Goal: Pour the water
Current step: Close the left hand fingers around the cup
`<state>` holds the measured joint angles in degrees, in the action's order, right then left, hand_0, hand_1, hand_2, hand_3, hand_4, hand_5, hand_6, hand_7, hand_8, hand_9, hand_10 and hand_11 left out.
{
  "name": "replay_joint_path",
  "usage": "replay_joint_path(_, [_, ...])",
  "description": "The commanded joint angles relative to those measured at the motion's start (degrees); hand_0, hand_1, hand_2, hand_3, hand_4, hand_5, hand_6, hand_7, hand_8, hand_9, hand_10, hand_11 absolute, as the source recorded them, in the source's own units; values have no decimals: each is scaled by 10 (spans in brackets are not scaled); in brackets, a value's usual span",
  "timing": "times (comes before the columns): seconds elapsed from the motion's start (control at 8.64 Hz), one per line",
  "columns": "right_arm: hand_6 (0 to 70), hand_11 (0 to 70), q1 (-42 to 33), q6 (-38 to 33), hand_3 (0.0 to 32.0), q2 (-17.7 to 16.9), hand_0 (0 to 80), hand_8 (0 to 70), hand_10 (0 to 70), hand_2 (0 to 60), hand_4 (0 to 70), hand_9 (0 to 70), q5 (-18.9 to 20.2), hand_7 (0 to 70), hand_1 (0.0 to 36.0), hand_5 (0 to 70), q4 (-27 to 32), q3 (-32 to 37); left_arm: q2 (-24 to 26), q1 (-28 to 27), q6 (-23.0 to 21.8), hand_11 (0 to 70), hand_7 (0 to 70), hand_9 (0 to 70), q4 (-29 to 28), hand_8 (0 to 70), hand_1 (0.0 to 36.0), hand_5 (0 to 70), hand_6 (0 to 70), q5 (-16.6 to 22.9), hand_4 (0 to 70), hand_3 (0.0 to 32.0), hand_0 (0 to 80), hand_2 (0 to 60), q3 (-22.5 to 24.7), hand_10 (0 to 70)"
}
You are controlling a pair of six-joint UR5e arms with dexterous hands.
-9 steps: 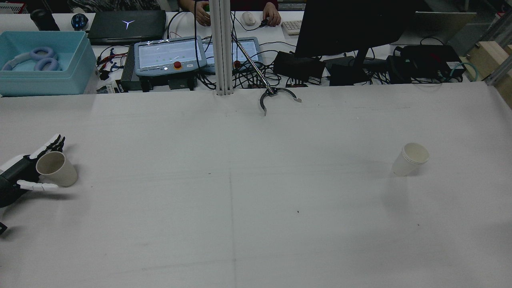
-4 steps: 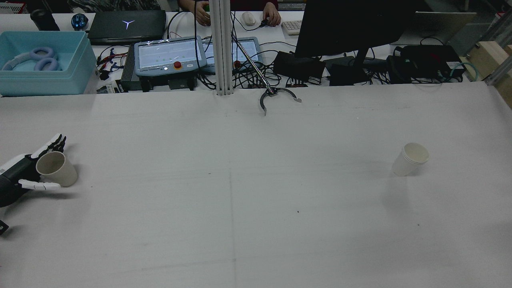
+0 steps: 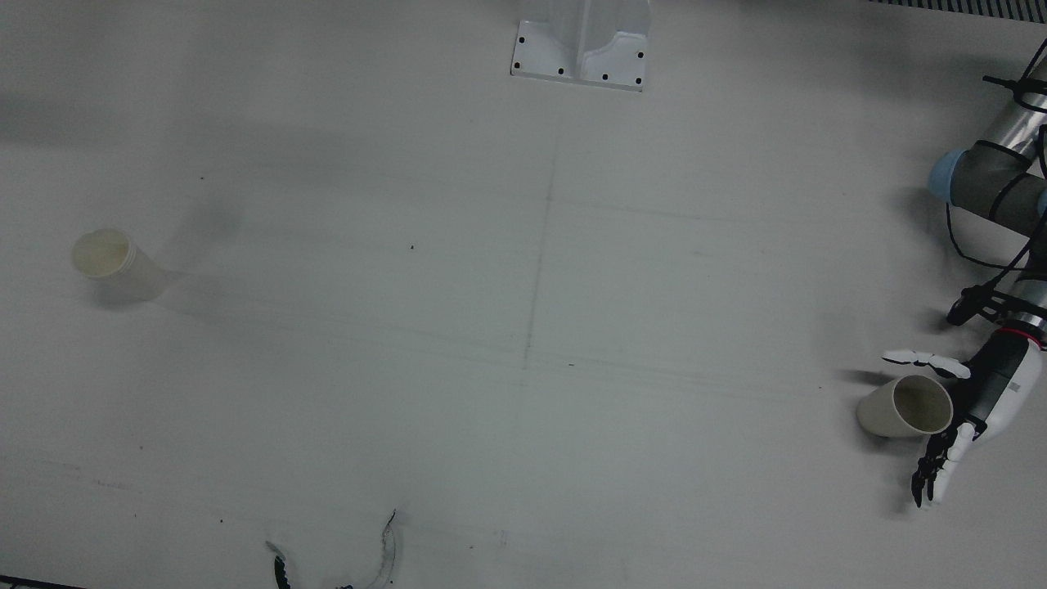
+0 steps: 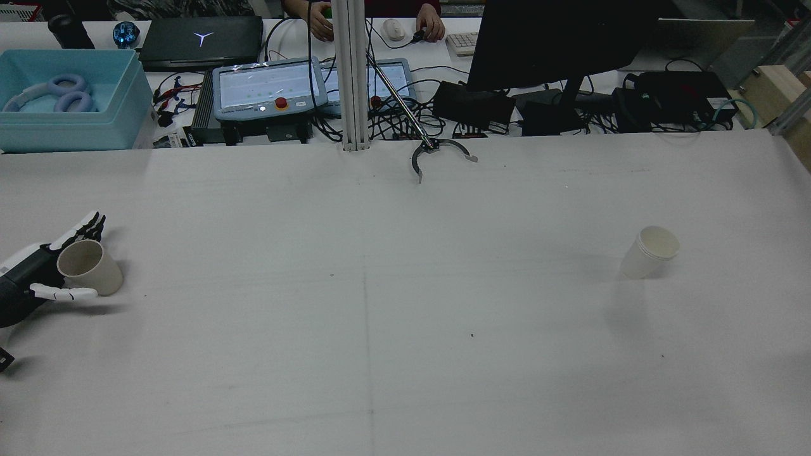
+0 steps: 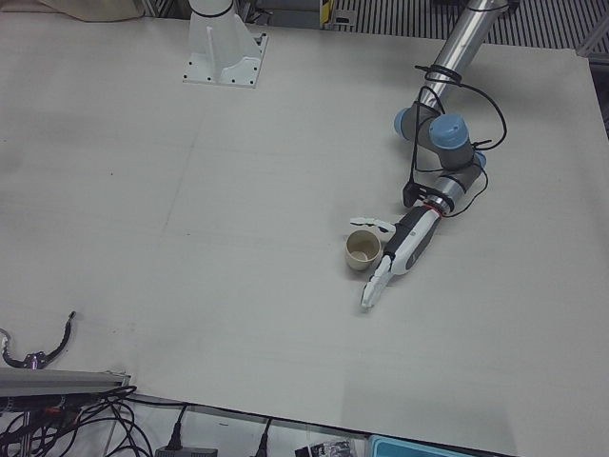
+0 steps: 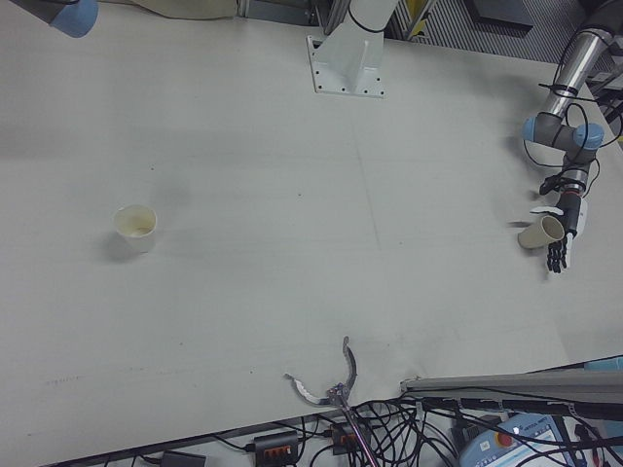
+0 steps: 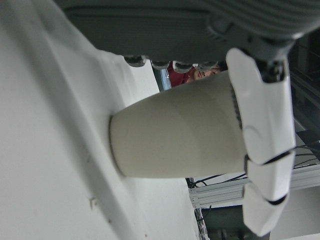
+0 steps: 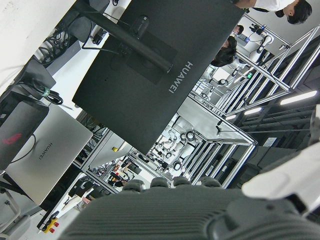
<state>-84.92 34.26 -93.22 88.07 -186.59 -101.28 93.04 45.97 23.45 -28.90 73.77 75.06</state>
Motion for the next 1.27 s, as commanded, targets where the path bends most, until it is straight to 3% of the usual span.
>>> replay_joint_path(0.0, [0, 0, -1, -1, 0, -1, 109, 0, 0, 245, 0, 0, 0, 0, 95, 0, 0, 0, 0, 0, -2, 0, 4, 0, 5, 0, 220, 8, 0, 1, 46, 0, 501, 136, 2, 0])
replay_joint_path(0.23, [0, 0, -1, -1, 0, -1, 109, 0, 0, 246, 0, 0, 0, 0, 95, 0, 0, -1, 0, 0, -7, 0, 85, 3, 5, 0, 191, 62, 33, 1, 127, 0, 486, 146, 1, 0])
replay_joint_path(0.58, [0, 0, -3, -1, 0, -1, 91, 0, 0, 240, 0, 0, 0, 0, 89, 0, 0, -1, -1, 0, -8, 33, 259, 41, 5, 6, 203, 264, 82, 1, 111, 0, 497, 164, 2, 12])
replay_joint_path(0.81, [0, 0, -3, -1, 0, -1, 84, 0, 0, 239, 0, 0, 0, 0, 88, 0, 0, -1, -2, 1, -9, 70, 323, 71, 4, 11, 201, 305, 103, 1, 109, 0, 497, 164, 3, 37])
replay_joint_path(1.16, [0, 0, -3, -1, 0, -1, 84, 0, 0, 238, 0, 0, 0, 0, 88, 0, 0, -1, -2, 1, -8, 205, 477, 214, 5, 107, 175, 404, 190, 1, 143, 0, 485, 179, 4, 132])
